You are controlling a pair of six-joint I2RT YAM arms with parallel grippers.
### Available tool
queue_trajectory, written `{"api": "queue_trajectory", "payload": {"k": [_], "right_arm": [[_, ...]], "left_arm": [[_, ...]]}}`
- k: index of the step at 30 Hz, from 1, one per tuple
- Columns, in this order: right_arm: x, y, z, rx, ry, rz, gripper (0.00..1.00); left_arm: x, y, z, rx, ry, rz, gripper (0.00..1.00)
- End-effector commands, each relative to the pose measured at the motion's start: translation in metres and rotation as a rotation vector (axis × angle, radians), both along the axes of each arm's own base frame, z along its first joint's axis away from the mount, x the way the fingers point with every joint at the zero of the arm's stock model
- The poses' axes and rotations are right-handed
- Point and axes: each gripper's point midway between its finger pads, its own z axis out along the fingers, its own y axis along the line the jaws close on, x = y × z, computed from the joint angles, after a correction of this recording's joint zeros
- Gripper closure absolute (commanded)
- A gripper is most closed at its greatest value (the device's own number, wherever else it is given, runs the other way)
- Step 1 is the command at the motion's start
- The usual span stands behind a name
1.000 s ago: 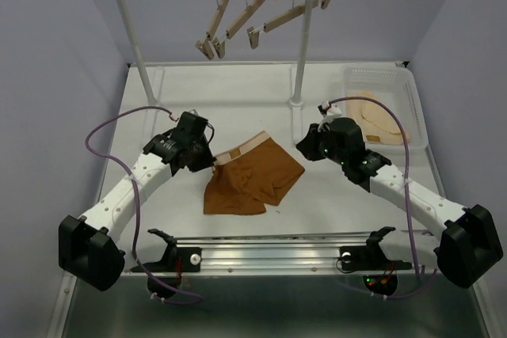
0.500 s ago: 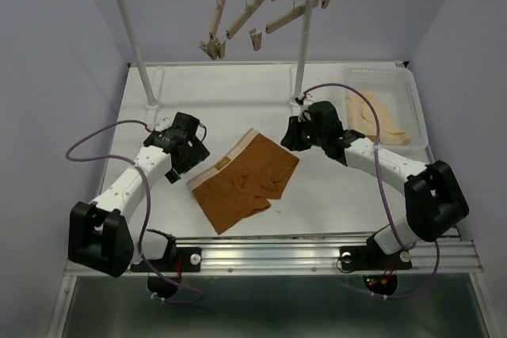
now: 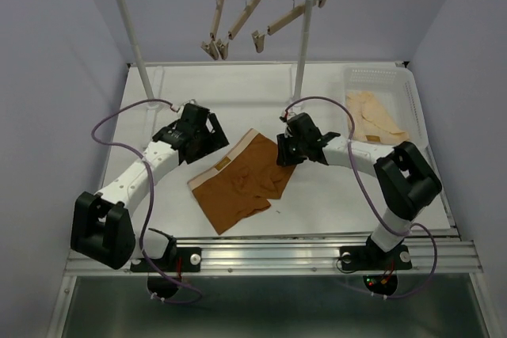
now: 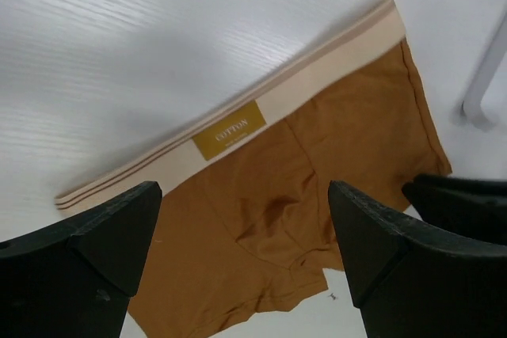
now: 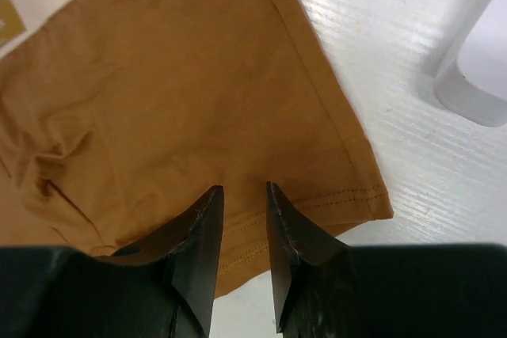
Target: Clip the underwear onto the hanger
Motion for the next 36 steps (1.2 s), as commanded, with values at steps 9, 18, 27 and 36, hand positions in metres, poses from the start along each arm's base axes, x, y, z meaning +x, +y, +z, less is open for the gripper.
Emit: {"api": "queue_trajectory", "payload": {"k": [9,18,27,36], "right_arm": [[0.044,0.001,-0.018,-0.13,-0.015,-0.094,0.67],[0.081,0.017,-0.032,-0.177,-0.051,-0.082,0.67],[0.134,0.039,-0.045,-0.222,-0.128,-0.077,0.67],[0.168,0.065,-0.072,-0.217,-0.15,-0.049,0.67]], "left_arm": [[-0.091,-0.041,-0.104,-0.046,0.311,-0.316,0.64],[-0.11,-0.04,-0.142,0.009,0.441,-0.336,0.86],[-0.085,-0.1,-0.127,-0.092,0.412,-0.391,0.86],[-0.081,-0.143,-0.138,-0.157,0.465,-0.365,0.89]]}}
